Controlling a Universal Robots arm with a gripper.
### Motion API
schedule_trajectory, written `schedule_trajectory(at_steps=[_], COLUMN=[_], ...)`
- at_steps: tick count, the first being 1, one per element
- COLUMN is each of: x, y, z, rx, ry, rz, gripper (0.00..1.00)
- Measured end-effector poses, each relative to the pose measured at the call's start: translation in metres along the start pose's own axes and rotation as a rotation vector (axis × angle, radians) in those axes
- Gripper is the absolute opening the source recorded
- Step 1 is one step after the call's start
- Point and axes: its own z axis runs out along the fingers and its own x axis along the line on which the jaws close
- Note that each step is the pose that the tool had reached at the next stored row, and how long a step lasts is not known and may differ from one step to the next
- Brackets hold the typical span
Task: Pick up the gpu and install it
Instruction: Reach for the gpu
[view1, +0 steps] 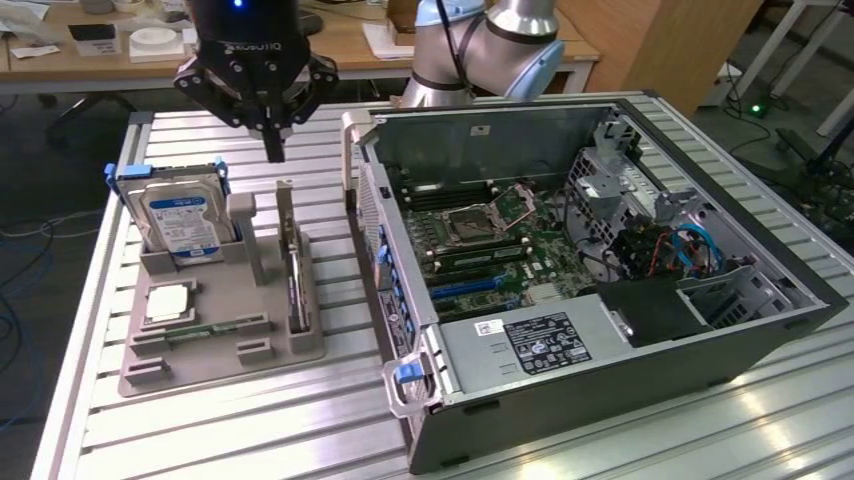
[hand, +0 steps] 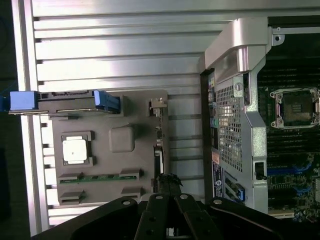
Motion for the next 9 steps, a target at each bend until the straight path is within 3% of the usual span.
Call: schedule_trajectory(at_steps=[9], x=[0.0046], y=[-0.0004], z=[-0.0002], rx=[0.0000], ry=[0.0001], rz=[0.000], gripper=[0.11])
